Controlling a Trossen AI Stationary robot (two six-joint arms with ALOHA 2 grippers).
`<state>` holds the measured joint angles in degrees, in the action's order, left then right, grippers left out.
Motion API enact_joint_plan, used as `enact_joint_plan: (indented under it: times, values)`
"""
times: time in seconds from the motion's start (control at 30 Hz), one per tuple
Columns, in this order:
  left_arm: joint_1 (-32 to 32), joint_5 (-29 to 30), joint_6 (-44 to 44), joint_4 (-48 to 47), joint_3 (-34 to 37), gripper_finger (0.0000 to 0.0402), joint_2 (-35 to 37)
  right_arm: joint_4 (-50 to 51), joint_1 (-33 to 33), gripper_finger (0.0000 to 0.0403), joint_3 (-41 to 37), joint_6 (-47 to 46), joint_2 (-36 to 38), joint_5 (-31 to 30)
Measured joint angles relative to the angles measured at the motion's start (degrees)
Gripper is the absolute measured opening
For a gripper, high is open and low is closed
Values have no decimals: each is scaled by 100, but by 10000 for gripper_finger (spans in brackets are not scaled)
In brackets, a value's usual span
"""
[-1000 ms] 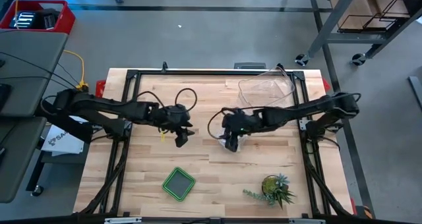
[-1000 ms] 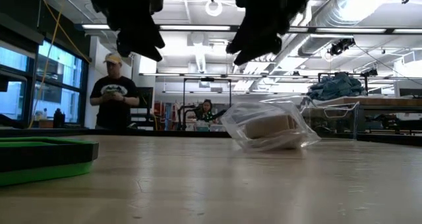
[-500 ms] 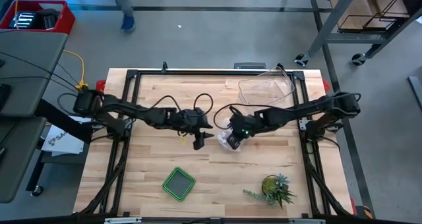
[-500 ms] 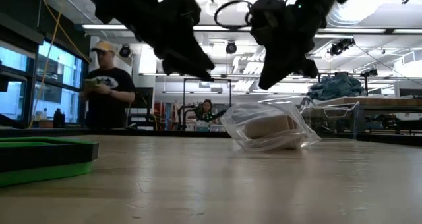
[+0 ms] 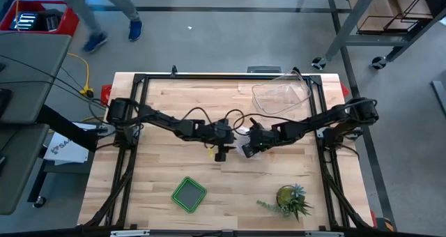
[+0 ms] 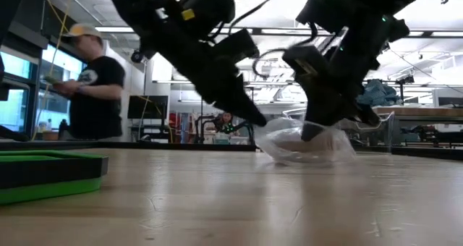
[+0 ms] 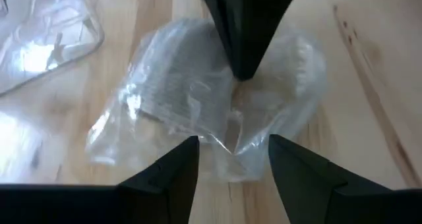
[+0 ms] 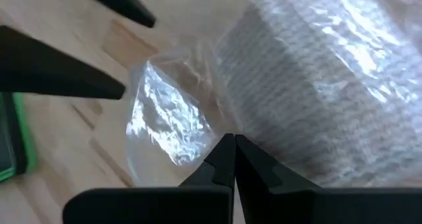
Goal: Roll bandage
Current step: Put the packed rolled white bandage into the transparent bin
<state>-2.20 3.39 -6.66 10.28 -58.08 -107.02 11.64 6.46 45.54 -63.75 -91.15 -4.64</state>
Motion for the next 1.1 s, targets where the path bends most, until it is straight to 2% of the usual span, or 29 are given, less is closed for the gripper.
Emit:
enact_joint_plan:
  times: [0.1,0.17,0.23,0.27,0.37,0.53,0.67,0.73,0.9,1.1]
  values:
    - [-19,-4,-2,-4,-274,150,-123,-47,-11,0,-134,-216,0,18]
    - [-45,71,-7,-105,-448,101,-124,-103,-11,0,-201,-347,2,19]
    - [-46,186,5,-316,-609,35,-63,-226,-11,0,-241,-386,0,24]
    - [-26,192,99,-329,-631,18,-46,-260,-9,0,-245,-393,2,26]
    - [29,127,116,-261,-664,6,-109,-347,-19,0,-244,-394,2,31]
    - [-47,-89,249,-336,-628,1,-696,-419,-113,0,-242,-394,2,78]
    - [-168,-49,353,168,-668,1,-1003,-443,-211,0,-242,-395,2,223]
    - [-199,14,584,64,-659,1,-1181,-456,-248,0,-242,-394,2,262]
    - [-338,-85,1215,-617,-673,0,-1070,-388,-366,0,-242,-554,2,240]
    - [-470,132,1103,-1353,-647,0,-629,-143,-512,0,-253,-986,-4,196]
